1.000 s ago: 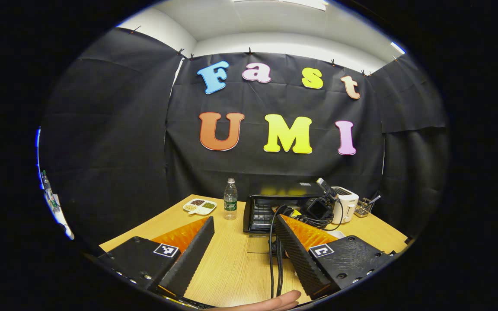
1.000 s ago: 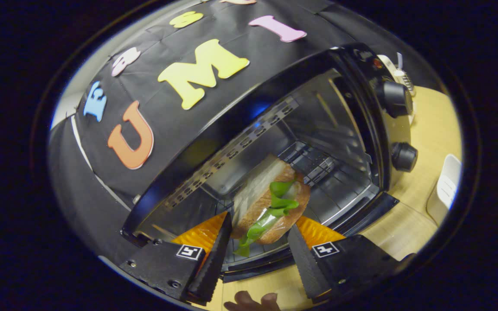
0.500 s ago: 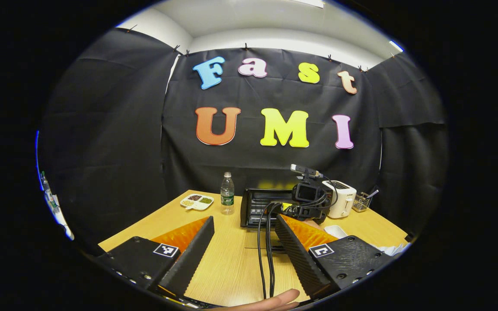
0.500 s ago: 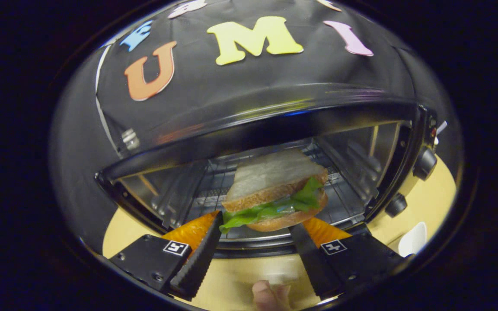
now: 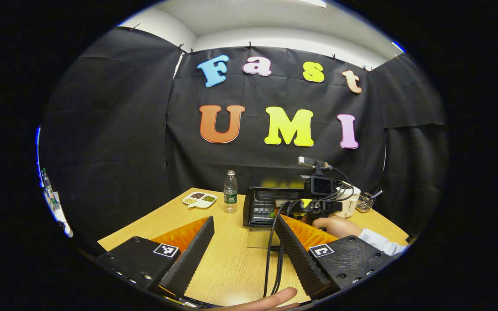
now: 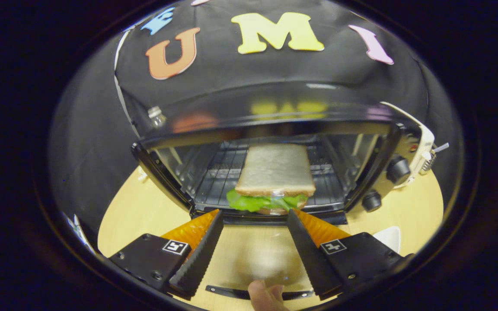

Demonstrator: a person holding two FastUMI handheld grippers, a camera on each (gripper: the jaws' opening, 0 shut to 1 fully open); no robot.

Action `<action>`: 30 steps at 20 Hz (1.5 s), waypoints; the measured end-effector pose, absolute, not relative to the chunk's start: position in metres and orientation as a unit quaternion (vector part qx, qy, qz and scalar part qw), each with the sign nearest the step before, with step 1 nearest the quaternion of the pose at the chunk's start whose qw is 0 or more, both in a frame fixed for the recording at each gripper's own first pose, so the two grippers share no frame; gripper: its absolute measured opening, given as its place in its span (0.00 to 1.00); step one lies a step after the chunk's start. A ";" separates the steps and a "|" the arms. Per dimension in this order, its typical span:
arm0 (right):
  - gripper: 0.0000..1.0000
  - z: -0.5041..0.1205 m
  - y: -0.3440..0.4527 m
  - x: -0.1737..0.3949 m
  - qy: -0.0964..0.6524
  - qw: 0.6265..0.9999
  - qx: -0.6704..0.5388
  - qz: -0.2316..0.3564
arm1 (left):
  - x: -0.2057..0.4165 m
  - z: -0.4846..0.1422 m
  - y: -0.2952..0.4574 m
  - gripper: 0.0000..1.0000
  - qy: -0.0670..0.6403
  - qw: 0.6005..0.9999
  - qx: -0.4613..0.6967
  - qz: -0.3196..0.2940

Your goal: Open the electric oven with the left hand, put the food in, and close the electric oven.

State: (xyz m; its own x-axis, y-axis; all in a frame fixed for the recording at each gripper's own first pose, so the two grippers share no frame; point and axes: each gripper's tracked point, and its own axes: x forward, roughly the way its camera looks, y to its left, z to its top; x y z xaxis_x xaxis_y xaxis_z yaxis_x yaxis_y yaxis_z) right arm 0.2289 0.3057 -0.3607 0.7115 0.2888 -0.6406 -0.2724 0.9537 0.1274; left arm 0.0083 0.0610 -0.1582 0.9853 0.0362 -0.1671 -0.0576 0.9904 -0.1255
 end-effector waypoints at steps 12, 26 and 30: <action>0.95 -0.184 0.170 0.132 0.140 0.975 0.062 0.162 | 0.037 -0.167 0.052 0.94 0.095 0.993 -0.073 0.015; 0.95 -0.059 -0.017 0.062 -0.026 0.999 0.003 0.042 | 0.091 -0.231 -0.058 0.94 0.164 0.983 -0.053 -0.065; 0.87 -0.057 -0.039 0.055 -0.022 0.999 0.007 0.033 | 0.101 -0.284 -0.092 0.94 0.225 0.971 -0.019 -0.081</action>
